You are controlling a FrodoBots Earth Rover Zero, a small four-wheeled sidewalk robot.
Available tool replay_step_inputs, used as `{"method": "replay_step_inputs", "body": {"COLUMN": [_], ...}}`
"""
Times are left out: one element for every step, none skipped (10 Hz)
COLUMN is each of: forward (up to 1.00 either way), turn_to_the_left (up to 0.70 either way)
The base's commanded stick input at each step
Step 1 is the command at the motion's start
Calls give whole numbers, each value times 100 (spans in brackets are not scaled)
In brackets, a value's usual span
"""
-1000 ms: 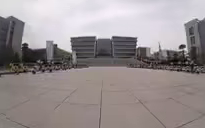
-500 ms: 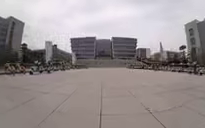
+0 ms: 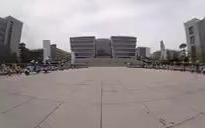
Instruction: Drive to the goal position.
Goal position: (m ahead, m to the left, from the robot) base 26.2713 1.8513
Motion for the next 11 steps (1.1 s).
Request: {"method": "replay_step_inputs", "body": {"forward": [70, 70, 70, 70, 70, 70, 70, 70, 70, 70, 70], "turn_to_the_left": [2, 2, 2, 2, 2, 2, 2, 2, 2, 2, 2]}}
